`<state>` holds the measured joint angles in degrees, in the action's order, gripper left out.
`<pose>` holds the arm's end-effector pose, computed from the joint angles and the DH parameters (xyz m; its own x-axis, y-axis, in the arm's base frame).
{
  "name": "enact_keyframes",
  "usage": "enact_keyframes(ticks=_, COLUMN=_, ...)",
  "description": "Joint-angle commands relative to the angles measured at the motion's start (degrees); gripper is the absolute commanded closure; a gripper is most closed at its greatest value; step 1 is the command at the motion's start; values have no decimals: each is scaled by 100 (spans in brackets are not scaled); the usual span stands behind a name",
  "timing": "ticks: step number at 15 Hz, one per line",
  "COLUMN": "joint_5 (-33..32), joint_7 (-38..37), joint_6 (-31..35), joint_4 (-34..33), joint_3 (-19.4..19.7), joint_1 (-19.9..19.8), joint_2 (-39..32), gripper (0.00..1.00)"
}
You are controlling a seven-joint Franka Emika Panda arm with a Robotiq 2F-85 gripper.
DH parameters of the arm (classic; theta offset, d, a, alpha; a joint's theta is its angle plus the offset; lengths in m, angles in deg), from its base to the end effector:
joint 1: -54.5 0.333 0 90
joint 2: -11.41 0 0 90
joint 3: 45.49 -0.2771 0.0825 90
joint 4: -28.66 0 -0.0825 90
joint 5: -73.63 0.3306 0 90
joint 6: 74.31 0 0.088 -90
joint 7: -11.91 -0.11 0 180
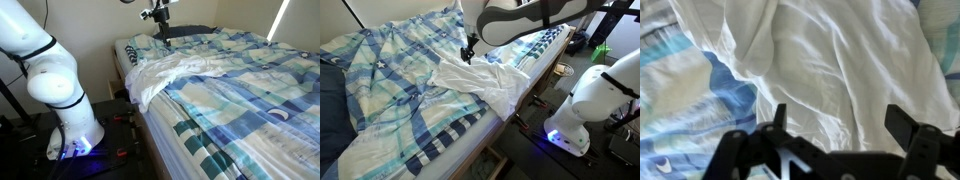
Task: Fold the white t-sheet on the bed
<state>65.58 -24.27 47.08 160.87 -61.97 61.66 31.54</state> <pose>0.3905 0.1709 0.4742 0.9591 -0.1458 0.2427 -0.1745 -0.9794 0.1014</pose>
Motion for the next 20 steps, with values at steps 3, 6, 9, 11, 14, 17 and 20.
enact_keyframes(ticks=3, joint_5=10, joint_7=439, joint_6=868, joint_4=100, joint_3=56, joint_1=-125, joint_2=-288, gripper=0)
enact_keyframes(ticks=6, joint_5=-163, joint_7=-477, joint_6=773, joint_4=-208, joint_3=-107, joint_1=-287, joint_2=-812, gripper=0)
enact_keyframes(ticks=9, joint_5=-79, joint_7=-280, joint_6=776, joint_4=-43, joint_3=62, joint_1=-126, joint_2=-699, gripper=0)
enact_keyframes(ticks=11, joint_5=-79, joint_7=-349, joint_6=767, joint_4=-117, joint_3=58, joint_1=-122, joint_2=-796, gripper=0)
enact_keyframes(ticks=14, joint_5=-109, joint_7=-346, joint_6=1122, joint_4=-155, joint_3=86, joint_1=-140, joint_2=-925, gripper=0)
enact_keyframes(ticks=17, joint_5=-191, joint_7=-233, joint_6=1400, joint_4=-341, joint_3=93, joint_1=-147, joint_2=-1171, gripper=0)
enact_keyframes(ticks=20, joint_5=-415, joint_7=-253, joint_6=1366, joint_4=-639, joint_3=116, joint_1=-164, joint_2=-1474, gripper=0)
